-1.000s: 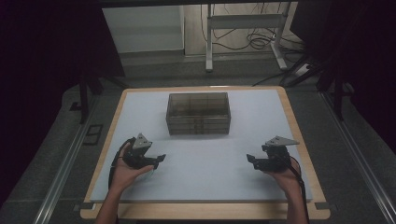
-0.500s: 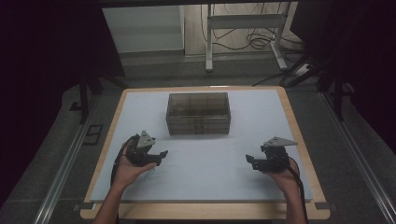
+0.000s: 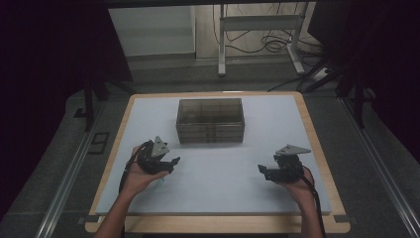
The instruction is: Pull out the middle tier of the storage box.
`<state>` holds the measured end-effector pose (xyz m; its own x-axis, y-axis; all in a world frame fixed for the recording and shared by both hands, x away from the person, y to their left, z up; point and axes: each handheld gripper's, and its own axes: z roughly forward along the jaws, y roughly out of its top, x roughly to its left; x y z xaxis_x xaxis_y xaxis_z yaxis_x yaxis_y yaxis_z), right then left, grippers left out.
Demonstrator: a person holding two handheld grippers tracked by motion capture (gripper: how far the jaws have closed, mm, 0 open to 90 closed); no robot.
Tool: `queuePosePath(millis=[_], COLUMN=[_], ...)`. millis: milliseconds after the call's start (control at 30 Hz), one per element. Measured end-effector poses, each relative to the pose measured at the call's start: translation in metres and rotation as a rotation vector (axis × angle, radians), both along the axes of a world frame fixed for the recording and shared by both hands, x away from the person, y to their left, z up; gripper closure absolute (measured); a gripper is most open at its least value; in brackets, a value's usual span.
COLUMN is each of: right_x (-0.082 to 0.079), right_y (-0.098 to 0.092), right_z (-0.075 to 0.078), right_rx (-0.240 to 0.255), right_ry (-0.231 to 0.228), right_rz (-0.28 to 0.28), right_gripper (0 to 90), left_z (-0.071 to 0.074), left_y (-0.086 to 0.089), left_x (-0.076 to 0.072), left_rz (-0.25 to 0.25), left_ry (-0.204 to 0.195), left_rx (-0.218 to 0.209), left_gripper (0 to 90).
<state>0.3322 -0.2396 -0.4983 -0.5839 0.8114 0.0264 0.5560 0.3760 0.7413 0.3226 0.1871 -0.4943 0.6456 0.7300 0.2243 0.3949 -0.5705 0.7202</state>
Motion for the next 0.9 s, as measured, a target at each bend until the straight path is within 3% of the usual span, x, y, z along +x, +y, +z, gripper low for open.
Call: queuePosePath(millis=[267, 567, 900], right_x=[0.000, 0.000, 0.000], right_y=[0.000, 0.001, 0.001], right_z=[0.000, 0.000, -0.001], right_rx=[0.004, 0.000, -0.005], right_ry=[0.003, 0.004, 0.007], right_rz=[-0.001, 0.000, -0.006], right_gripper=[24.5, 24.5, 24.5], left_z=[-0.002, -0.005, -0.004], left_y=[-0.008, -0.014, -0.025], left_x=[0.002, 0.004, 0.003], left_rz=[-0.009, -0.004, -0.004], left_ry=[-0.052, -0.061, -0.096], left_rx=[0.014, 0.027, 0.091], left_gripper=[32.5, 33.7, 35.5])
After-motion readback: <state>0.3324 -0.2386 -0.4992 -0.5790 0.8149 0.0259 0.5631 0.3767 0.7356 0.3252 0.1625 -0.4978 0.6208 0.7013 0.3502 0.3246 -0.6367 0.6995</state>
